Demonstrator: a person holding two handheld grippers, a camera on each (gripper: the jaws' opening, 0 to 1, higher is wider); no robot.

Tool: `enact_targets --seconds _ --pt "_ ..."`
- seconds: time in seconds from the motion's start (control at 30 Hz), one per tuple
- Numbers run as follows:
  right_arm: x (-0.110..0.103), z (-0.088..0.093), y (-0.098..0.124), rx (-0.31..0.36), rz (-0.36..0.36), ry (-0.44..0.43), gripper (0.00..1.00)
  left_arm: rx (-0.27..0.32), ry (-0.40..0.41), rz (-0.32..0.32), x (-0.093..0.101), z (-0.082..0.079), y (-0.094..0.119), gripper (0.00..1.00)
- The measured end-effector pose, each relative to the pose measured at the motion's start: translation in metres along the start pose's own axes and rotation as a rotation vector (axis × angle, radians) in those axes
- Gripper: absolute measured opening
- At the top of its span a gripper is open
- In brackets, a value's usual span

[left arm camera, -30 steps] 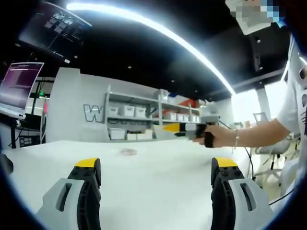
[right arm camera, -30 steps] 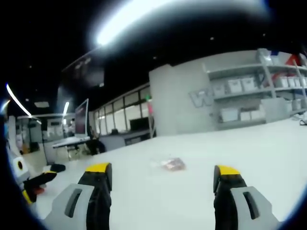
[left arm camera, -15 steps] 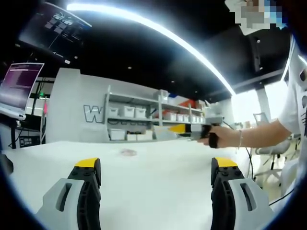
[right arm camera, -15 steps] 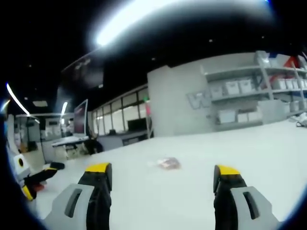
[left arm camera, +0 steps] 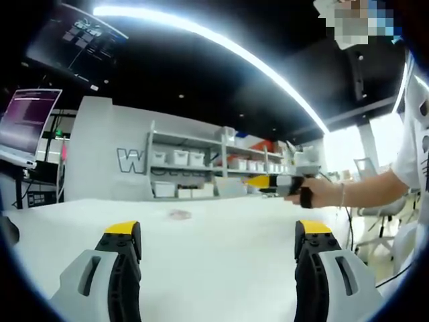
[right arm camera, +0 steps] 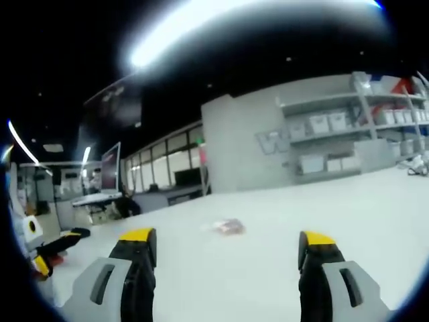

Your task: Open the resealable bag by pulling the two sides of the seal apart until the entire bag opening is separated and visibly accessible.

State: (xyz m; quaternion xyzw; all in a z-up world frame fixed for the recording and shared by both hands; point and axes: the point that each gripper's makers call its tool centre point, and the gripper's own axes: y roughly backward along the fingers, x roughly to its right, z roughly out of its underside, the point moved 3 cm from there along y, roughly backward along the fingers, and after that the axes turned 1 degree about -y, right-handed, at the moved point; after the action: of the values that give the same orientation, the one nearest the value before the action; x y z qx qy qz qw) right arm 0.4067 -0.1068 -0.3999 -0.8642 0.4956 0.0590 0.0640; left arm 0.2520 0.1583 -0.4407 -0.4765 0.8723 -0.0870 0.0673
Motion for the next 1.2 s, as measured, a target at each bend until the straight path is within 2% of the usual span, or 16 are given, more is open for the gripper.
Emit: enact_targets --seconds 0.83,1.0,1.2 --pt "0.022 0.001 0.043 0.031 0.051 -0.017 0.88 -0.001 0.001 -0.007 -0.001 0.0 0.001 0.93" --pt "0.023 -0.001 0.05 0.039 0.058 -0.022 0.88 0.001 0.003 -0.01 -0.002 -0.001 0.001 0.93" --pt "0.014 -0.003 0.058 0.052 0.046 -0.018 0.88 0.005 0.01 -0.015 -0.003 -0.001 0.001 0.93"
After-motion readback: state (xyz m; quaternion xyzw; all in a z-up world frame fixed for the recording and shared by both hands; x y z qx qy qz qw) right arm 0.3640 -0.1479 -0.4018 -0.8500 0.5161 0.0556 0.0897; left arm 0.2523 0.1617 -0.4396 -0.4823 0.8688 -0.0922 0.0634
